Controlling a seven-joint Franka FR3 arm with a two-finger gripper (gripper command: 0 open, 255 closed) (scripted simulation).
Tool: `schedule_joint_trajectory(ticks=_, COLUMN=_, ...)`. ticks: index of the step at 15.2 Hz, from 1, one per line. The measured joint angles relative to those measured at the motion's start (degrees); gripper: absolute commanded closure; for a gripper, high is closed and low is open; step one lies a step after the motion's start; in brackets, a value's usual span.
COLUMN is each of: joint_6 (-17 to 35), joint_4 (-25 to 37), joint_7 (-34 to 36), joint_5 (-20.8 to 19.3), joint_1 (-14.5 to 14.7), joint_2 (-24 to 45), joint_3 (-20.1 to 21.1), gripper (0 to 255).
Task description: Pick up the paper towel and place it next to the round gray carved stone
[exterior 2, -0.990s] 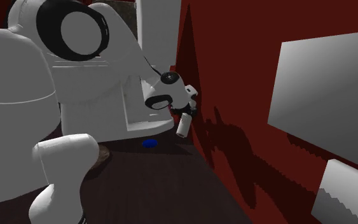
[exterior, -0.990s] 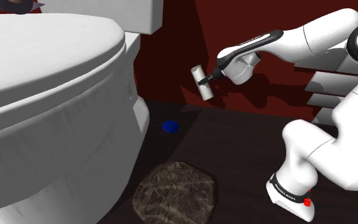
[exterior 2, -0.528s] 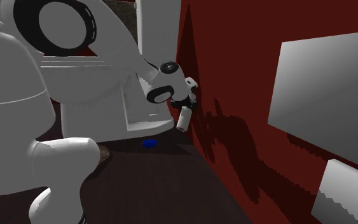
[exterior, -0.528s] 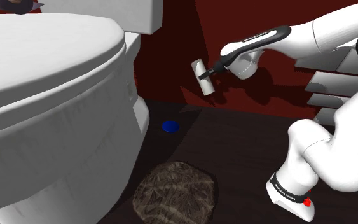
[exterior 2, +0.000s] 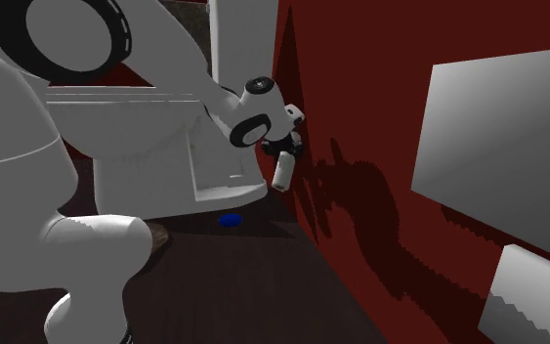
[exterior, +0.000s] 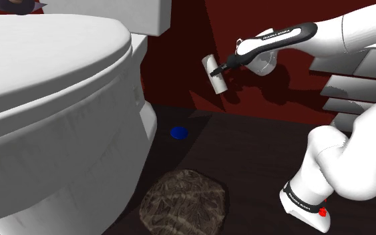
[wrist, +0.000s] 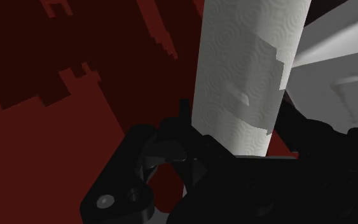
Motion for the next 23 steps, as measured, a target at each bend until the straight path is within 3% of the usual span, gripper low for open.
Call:
schedule_joint_trajectory(ticks=8, joint_6=-5.7, joint_4=3.2, joint_7=7.2, joint_5=-7.3, joint_1=-6.7, joint_2=-2.2, joint_3=6.2, gripper=255)
schedule_joint_trajectory(ticks=16, joint_6=-11.1, joint_4=6.8, joint_7=11.5, joint_5=-11.4, joint_1=-10.0, joint_2=-3.8, joint_3=9.5, gripper=255)
schedule_joint_trajectory(ticks=23, joint_6=-9.3, joint_4=2.6, joint_7=25.5, joint_5=-19.5, joint_1=-15.1, joint_2=-6.4, joint_3=21.8, gripper=255)
